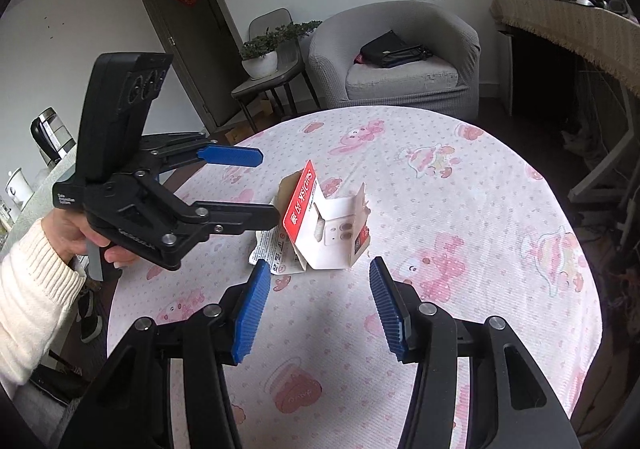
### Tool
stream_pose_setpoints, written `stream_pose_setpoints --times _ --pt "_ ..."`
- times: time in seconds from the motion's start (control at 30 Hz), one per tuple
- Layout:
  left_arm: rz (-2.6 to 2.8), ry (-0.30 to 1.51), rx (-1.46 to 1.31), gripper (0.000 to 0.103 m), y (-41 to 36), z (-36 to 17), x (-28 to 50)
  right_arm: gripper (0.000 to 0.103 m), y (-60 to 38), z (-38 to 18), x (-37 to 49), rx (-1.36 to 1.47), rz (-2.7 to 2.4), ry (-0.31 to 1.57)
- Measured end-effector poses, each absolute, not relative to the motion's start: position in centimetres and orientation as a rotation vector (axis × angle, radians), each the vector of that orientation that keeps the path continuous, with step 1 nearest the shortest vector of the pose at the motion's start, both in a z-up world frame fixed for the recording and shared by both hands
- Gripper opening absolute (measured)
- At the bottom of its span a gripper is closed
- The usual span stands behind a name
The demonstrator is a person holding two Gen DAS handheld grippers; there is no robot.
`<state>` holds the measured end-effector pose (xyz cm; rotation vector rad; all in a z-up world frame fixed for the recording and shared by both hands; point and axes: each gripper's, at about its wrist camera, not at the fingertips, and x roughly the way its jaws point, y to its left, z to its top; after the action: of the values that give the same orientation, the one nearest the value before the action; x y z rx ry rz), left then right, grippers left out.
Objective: Collect trash
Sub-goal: 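Grasp the brown tape roll with the left gripper while the right grasps the white box scraps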
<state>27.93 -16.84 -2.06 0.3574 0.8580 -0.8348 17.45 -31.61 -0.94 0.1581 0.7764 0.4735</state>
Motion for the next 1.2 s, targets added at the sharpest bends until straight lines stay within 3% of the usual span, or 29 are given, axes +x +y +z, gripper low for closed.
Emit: stream_pose_setpoints --times 0.43,0.8,1.2 --pt "-0.949 0.916 0.377 0.092 -18.6 -4.2 30.5 0.052 -32.9 -1.9 17.9 0.178 0.460 0.807" --pt "-0.996 0.917 0.327 0.069 -17.9 -5.0 30.3 0.052 -32.3 -1.9 18.1 0.165 0.449 0.812" --pt "-0.962 0.838 0.207 0.068 -14.7 -2.5 29.6 0.052 -31.8 -1.5 18.9 0.145 0.416 0.791"
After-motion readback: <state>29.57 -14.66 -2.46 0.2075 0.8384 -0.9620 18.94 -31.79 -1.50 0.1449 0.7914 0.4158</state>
